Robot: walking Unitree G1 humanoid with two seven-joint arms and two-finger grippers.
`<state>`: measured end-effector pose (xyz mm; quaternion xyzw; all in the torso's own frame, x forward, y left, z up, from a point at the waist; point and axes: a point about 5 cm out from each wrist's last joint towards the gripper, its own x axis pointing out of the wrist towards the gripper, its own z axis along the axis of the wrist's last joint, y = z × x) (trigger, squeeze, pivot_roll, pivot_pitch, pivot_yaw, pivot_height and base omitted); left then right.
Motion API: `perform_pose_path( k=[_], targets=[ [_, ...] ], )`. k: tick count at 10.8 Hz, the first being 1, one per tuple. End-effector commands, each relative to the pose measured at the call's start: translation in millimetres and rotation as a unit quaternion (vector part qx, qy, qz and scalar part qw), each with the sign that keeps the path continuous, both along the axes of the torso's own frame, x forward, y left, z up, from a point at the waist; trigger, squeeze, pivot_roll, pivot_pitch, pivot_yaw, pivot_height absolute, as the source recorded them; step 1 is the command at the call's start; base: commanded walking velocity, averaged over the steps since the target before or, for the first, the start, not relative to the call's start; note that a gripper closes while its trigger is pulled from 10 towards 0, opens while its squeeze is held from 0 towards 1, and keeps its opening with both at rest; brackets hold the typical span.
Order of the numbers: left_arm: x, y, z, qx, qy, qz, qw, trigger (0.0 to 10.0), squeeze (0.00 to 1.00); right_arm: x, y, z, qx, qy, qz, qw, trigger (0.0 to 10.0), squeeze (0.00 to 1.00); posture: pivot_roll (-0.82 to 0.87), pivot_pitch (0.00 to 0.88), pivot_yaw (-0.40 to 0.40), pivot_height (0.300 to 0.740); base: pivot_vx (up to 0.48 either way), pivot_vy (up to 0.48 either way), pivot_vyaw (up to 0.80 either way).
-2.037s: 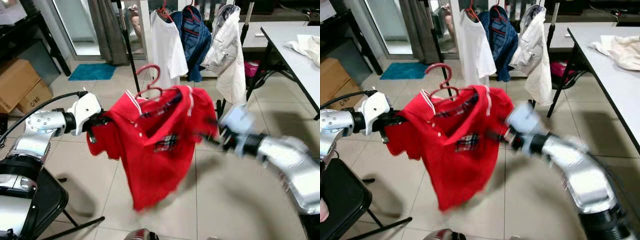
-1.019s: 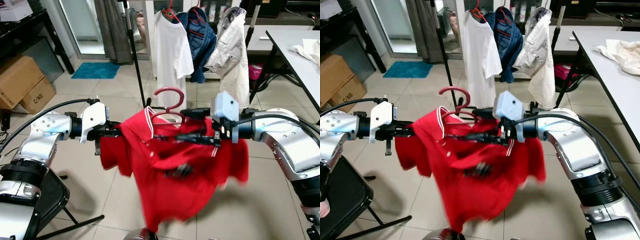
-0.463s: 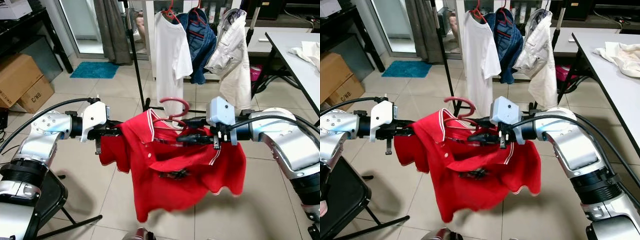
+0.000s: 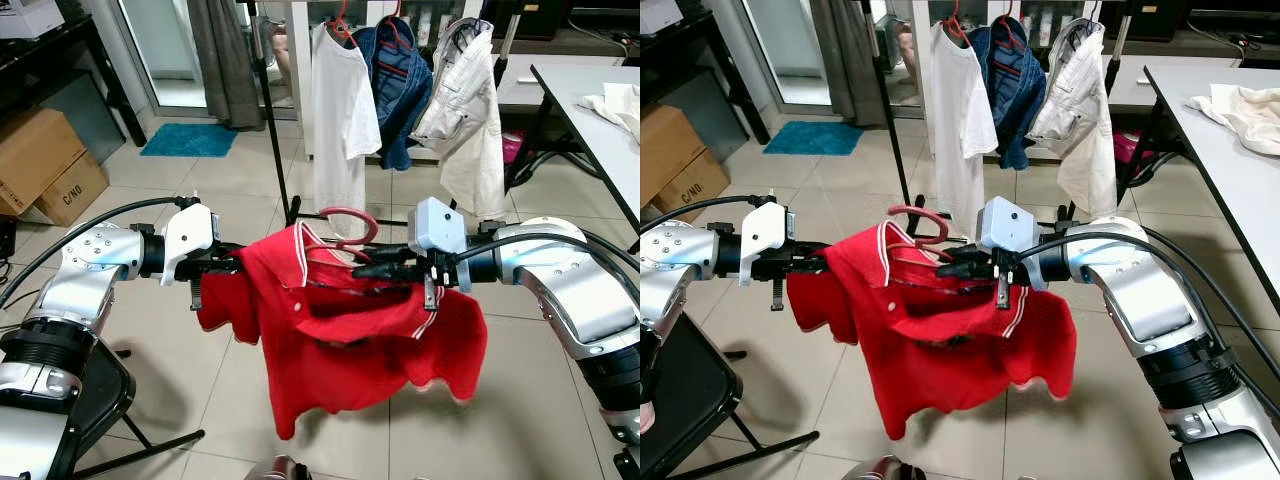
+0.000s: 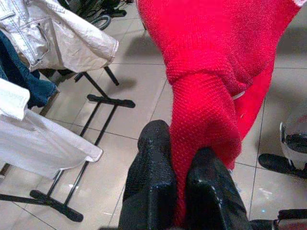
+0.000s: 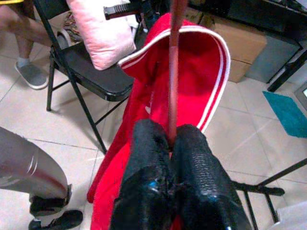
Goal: Hang hanger
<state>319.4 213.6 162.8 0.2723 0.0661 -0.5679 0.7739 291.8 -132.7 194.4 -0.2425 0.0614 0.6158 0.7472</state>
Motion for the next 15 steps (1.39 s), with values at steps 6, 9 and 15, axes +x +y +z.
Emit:
perform_pose_path(
  k=[6, 9, 15],
  targets=[
    [-1.7, 2.6, 14.6, -0.059, -0.022, 0.021, 0.998, 10.0, 1.0, 1.0, -3.3, -8.1, 0.0, 0.01, -0.04, 0.999, 0.0, 0.0, -0.09, 0.0, 0.08, 0.74, 0.0, 0.0, 0.0],
    [-12.5, -0.3, 10.5, -0.049, -0.008, -0.003, 0.999, 10.0, 1.0, 3.2, -11.9, -15.5, -0.003, 0.016, -0.088, 0.996, 0.0, 0.0, -0.09, 0.0, 0.084, 0.74, 0.0, 0.0, 0.0],
    [0.0, 3.4, 26.9, -0.172, -0.066, 0.122, 0.975, 10.0, 1.0, -1.6, -21.9, -31.5, -0.001, 0.033, -0.145, 0.989, 0.0, 0.0, -0.08, 0.0, 0.077, 0.74, 0.0, 0.0, 0.0]
  ],
)
